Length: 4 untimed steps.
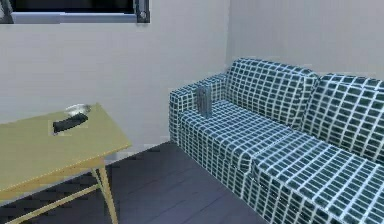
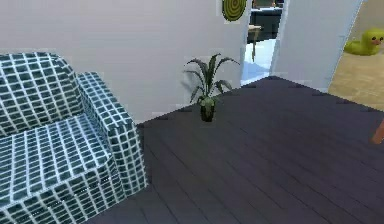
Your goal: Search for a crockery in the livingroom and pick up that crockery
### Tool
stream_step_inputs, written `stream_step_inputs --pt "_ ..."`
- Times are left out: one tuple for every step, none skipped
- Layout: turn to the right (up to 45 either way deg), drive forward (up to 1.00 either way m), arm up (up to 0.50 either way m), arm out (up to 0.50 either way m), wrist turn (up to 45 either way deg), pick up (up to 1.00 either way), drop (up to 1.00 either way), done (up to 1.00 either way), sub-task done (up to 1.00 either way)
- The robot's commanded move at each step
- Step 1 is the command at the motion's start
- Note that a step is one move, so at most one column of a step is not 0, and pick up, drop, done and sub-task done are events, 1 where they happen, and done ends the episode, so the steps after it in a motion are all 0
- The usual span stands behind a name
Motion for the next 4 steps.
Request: stream_step_inputs --pt "0.0 0.65 0.00 0.00 0.0 0.00 0.00 0.00 0.00" --pt "-45.0 0.00 0.00 0.00 0.0 0.00 0.00 0.00 0.00" --pt "-45.0 0.00 0.00 0.00 0.0 0.00 0.00 0.00 0.00" --pt "-42.0 0.00 0.00 0.00 0.0 0.00 0.00 0.00 0.00"
